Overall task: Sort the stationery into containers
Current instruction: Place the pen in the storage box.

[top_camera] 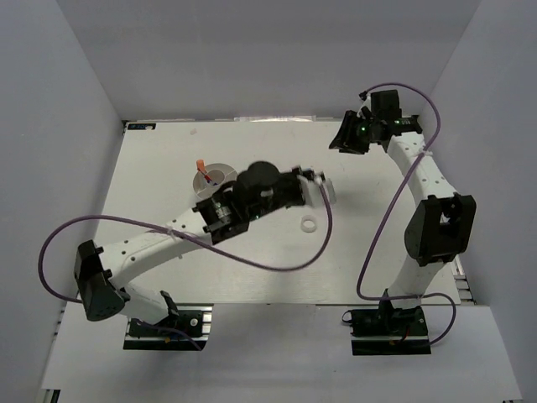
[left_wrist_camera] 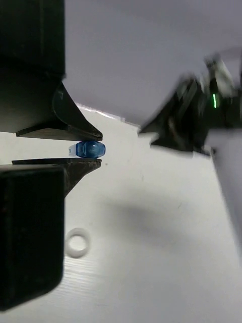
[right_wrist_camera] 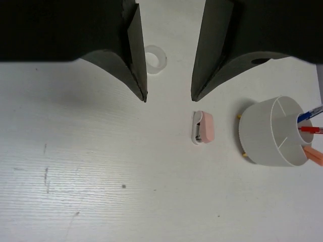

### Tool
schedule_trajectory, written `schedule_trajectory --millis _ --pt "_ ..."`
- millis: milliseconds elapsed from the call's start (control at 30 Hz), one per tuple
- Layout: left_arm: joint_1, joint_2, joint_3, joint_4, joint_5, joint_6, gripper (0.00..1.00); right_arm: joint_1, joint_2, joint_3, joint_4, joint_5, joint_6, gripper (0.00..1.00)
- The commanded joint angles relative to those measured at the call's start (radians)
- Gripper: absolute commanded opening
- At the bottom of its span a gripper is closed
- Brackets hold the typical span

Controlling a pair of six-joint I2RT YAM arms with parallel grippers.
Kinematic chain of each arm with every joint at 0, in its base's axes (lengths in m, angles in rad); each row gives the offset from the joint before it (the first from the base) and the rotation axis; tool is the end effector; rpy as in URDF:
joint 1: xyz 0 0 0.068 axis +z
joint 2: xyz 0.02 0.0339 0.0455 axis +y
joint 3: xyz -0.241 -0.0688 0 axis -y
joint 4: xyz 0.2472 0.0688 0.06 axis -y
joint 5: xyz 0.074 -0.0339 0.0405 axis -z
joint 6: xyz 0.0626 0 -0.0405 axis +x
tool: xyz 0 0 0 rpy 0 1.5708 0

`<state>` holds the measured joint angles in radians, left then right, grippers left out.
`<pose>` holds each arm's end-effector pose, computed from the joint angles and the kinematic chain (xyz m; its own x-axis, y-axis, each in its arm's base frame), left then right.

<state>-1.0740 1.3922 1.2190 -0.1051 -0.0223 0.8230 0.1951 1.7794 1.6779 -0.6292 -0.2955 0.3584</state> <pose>0.1739 -0.3179 0.3296 0.5479 0.5274 -0.6494 0.6867 0.1598 0.7091 0.4101 0.0996 0.2946 -0.7528 0.1933 -0.6292 -0.1433 0.8849 0.4432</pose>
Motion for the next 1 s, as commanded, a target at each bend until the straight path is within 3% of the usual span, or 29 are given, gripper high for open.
schedule_trajectory --millis 0,100,200,367,400,567,833,967 --pt "0.084 0.019 0.178 -0.163 -0.145 -0.482 0.00 -0.031 0.020 0.025 -0.015 -0.033 -0.027 0.46" --pt "0.221 0.157 0.443 -0.356 -0.140 -0.687 0.00 -0.056 0.040 0.058 -0.020 -0.073 -0.024 0.45" --pt "0.383 0.287 0.636 -0.476 -0.050 -0.847 0.00 -0.077 0.058 0.086 -0.015 -0.128 -0.015 0.42" --pt "0.623 0.396 0.701 -0.478 0.177 -1.030 0.00 -0.094 0.061 0.075 0.006 -0.205 -0.012 0.41" --pt "0.694 0.416 0.689 -0.467 0.214 -1.079 0.00 -0.098 0.061 0.060 0.011 -0.217 -0.015 0.40" --pt "0.827 0.404 0.559 -0.308 0.436 -1.121 0.00 -0.112 0.041 0.003 0.026 -0.234 -0.012 0.40" --pt "0.891 0.318 0.315 -0.067 0.498 -1.072 0.00 -0.126 0.035 -0.056 0.043 -0.274 -0.019 0.40" --pt "0.902 0.344 0.320 -0.108 0.469 -1.047 0.00 -0.126 0.043 -0.078 0.042 -0.294 -0.019 0.39"
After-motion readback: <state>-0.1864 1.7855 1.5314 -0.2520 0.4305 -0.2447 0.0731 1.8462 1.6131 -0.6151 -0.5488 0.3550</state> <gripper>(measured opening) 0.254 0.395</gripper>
